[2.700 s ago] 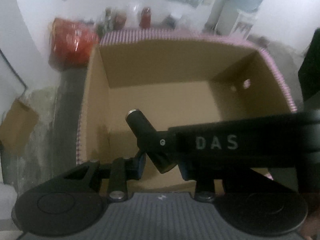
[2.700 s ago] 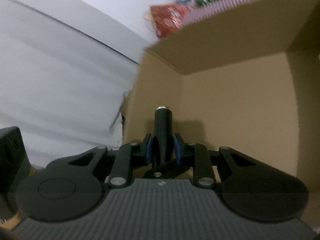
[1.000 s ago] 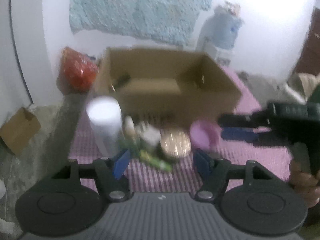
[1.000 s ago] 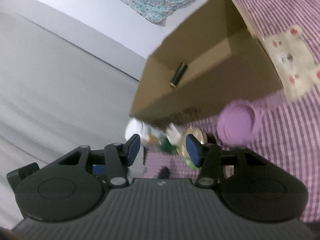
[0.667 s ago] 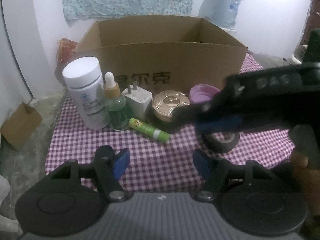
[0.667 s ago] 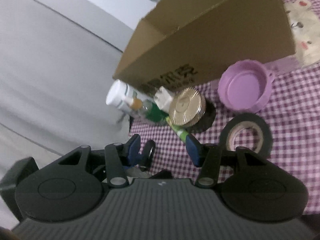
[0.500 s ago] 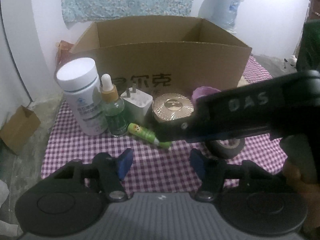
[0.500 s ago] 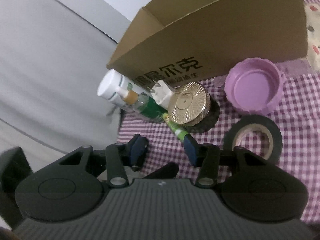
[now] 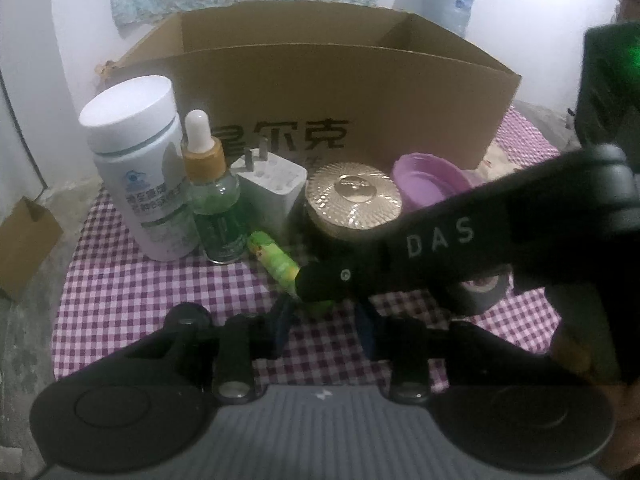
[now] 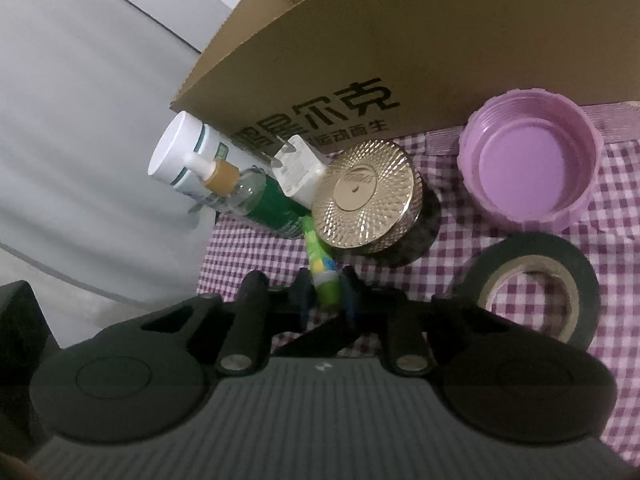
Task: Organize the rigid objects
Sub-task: 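Move the right tool back to the green lip balm tube, then close the right tool on the green lip balm tube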
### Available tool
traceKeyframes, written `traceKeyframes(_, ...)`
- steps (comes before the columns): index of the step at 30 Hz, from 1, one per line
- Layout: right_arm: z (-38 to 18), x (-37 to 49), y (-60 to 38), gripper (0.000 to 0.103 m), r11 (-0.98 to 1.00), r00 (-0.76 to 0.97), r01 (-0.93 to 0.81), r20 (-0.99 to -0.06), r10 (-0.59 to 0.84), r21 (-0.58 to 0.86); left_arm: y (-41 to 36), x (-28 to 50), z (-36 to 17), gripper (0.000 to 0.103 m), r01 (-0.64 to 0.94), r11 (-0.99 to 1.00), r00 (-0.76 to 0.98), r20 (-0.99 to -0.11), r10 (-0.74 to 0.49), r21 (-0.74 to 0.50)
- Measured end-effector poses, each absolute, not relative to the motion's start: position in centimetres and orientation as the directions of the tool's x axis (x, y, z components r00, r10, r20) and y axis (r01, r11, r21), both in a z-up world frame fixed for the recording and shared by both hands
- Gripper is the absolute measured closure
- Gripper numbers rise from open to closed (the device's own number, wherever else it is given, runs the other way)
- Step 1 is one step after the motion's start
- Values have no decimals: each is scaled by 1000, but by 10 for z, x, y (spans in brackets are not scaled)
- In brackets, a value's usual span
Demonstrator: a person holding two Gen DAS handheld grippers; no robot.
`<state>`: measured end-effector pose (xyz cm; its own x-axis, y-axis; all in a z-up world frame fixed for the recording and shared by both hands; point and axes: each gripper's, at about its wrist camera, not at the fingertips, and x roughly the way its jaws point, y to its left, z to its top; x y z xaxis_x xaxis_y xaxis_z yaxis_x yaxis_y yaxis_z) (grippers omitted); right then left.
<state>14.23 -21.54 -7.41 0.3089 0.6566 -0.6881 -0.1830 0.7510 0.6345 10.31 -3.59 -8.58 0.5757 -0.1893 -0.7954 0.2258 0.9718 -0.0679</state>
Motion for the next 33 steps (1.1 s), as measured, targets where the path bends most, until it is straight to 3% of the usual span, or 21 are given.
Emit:
traceKeyframes(13, -81, 109, -234, 95, 705, 229, -101, -673, 703, 702, -40, 59, -89, 69, 309, 948, 539, -808, -240, -75)
traceKeyframes(19, -74, 103, -240, 91, 689, 259, -90, -651, 714, 719, -34, 51, -86, 69, 294, 954, 558, -801, -216, -53)
traceKeyframes(25, -71, 117, -240, 78, 692, 278, -84, -650, 707, 717, -25, 67, -80, 60, 270, 952, 508, -819, -268, -144)
traceKeyframes(33, -87, 127, -216, 79, 691, 228, -99, -660, 716, 716, -26, 69, -83, 66, 280, 952, 525, -810, -260, -124)
